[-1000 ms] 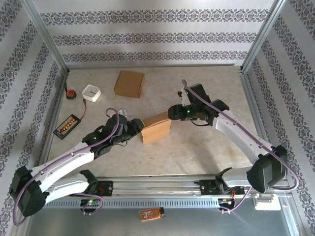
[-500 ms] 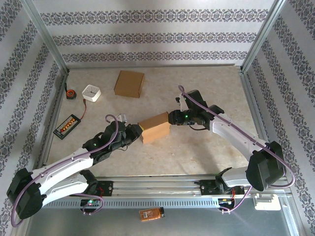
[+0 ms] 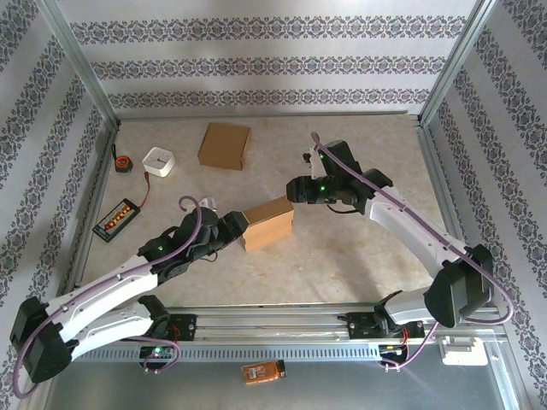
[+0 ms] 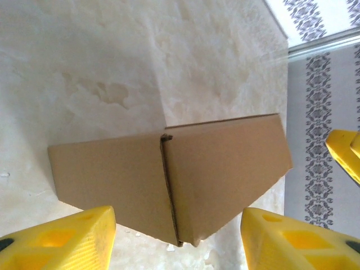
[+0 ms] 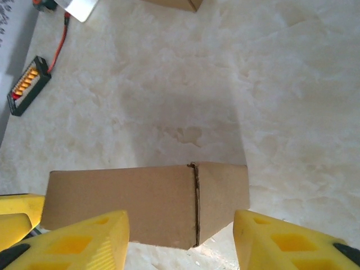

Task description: Fold the paper box

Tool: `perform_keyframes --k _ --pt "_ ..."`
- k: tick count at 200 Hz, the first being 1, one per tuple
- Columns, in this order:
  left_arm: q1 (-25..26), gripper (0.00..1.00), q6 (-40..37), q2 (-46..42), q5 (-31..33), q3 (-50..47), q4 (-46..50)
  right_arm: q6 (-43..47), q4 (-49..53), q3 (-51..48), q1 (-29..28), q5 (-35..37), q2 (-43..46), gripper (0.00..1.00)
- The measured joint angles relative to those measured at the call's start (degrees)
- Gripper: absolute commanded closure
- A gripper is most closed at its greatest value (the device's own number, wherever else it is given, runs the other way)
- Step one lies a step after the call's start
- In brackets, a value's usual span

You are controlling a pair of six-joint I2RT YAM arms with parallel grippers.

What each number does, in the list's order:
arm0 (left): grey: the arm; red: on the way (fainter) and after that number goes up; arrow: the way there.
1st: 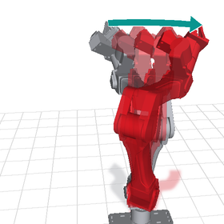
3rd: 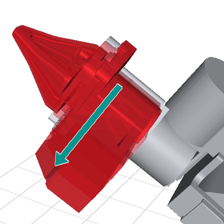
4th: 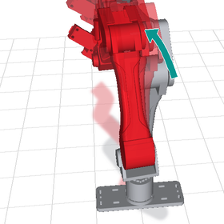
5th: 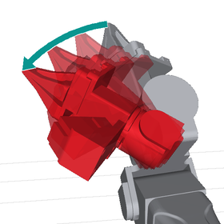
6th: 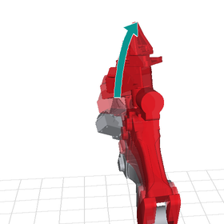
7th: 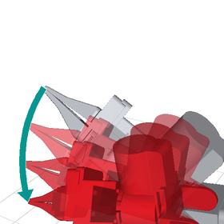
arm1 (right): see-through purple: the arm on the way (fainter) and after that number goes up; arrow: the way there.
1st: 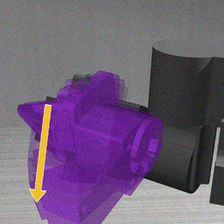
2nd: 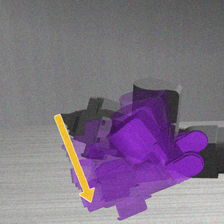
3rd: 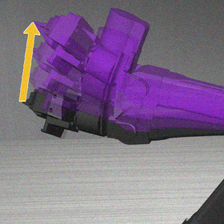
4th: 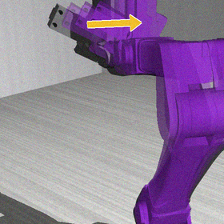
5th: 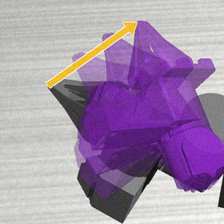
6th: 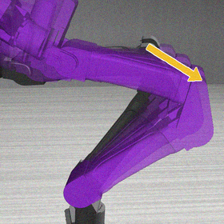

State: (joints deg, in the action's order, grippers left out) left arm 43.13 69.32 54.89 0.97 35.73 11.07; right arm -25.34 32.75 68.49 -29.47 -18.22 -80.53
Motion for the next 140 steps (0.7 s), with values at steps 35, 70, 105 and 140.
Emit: perform_keyframes --k 35,70,105,140 --pt "0.2 0.71 3.02 2.43 -2.38 -3.67 -8.11 0.44 -2.19 -4.52 -0.31 -2.03 -3.45 0.64" --pt "0.37 0.77 5.2 1.36 -2.27 -7.15 -13.16 1.7 -5.27 -5.79 -0.79 -2.14 -2.67 0.69" --pt "0.92 0.73 4.52 0.46 -2.51 -6.03 -11.06 1.79 -4.92 -7.8 -1.29 -0.81 0.28 0.69" --pt "7.91 0.67 4.09 -0.59 -2.03 -3.39 -3.21 1.33 -2.95 -17.7 -3.13 1.81 12.94 0.67"
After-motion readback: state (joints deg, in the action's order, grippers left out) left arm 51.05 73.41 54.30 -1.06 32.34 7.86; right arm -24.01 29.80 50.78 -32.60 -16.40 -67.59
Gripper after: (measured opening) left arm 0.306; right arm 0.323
